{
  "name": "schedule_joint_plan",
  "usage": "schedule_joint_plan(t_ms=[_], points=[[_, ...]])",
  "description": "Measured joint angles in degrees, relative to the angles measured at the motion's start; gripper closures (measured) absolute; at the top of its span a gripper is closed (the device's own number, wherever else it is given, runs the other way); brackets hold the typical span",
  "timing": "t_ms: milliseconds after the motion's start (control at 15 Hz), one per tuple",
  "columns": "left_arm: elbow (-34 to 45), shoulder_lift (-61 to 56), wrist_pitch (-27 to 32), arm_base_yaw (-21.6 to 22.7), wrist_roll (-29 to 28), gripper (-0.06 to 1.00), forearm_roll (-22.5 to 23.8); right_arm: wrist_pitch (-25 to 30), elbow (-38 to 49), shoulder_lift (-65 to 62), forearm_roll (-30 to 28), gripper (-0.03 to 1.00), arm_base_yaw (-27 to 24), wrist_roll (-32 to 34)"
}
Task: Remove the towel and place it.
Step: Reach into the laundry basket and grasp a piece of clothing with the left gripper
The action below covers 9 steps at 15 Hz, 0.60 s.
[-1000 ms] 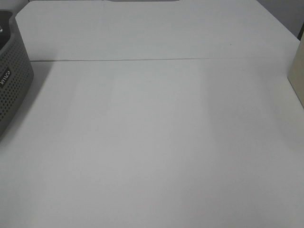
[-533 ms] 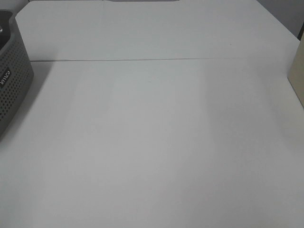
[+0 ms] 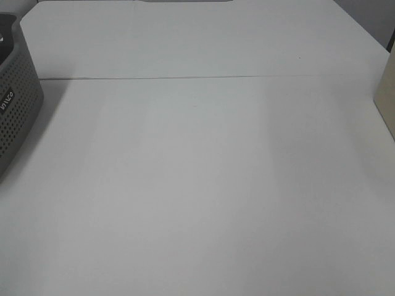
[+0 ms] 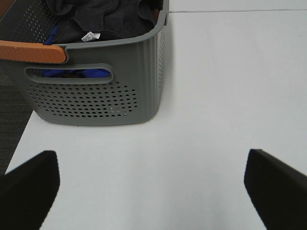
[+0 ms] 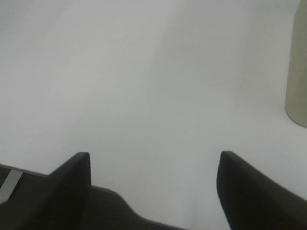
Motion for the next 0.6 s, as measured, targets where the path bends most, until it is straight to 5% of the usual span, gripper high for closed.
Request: schedule_joint_plan(t_ms=[400, 600], points=[[0.0, 0.0, 0.0, 0.0, 1.15, -0.05, -0.23, 0.0, 0.0, 0.0, 0.0, 0.26, 0.0, 0.0], [-3.84, 5.67, 0.0, 0.0, 16.67, -0.05, 2.69, 0.0, 0.0, 0.0, 0.0, 0.26, 0.0, 0.0]])
